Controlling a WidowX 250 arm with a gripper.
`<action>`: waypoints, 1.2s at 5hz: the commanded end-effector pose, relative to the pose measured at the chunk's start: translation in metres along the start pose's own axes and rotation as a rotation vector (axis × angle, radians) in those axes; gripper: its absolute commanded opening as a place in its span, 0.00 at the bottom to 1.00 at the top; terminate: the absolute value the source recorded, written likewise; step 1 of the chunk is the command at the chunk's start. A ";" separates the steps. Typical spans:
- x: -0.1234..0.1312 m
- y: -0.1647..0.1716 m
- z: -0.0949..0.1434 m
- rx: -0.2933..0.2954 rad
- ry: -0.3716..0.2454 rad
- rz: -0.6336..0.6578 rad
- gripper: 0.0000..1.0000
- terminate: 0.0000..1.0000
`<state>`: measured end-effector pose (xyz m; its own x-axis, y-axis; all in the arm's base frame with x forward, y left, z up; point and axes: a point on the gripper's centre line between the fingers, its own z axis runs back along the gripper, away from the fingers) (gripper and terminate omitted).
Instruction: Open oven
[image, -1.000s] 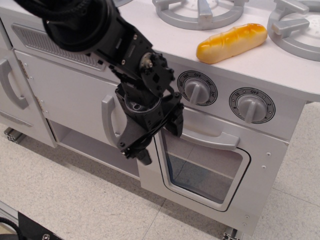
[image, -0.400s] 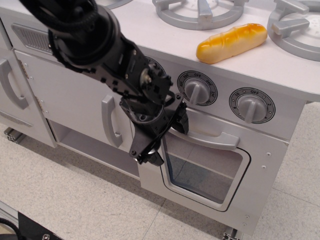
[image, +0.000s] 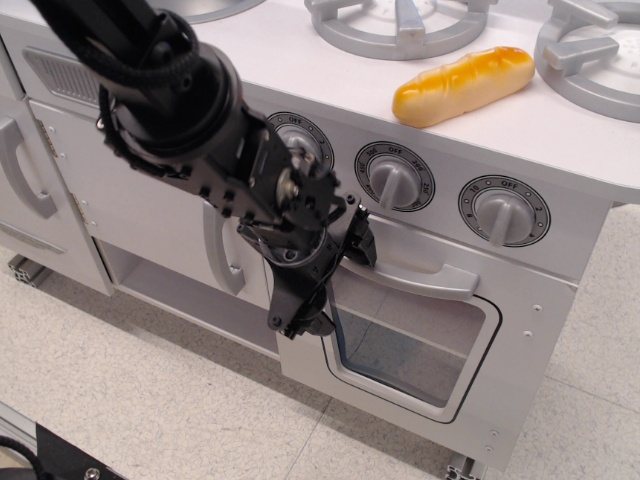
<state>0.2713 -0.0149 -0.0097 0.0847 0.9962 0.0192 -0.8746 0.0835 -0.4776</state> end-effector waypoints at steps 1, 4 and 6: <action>0.002 -0.014 -0.008 -0.031 -0.002 0.038 1.00 0.00; 0.007 -0.004 -0.016 0.094 0.019 0.072 1.00 0.00; 0.006 0.014 0.008 0.103 0.021 0.008 1.00 0.00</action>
<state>0.2495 -0.0101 -0.0175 0.0722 0.9973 -0.0122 -0.9289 0.0628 -0.3650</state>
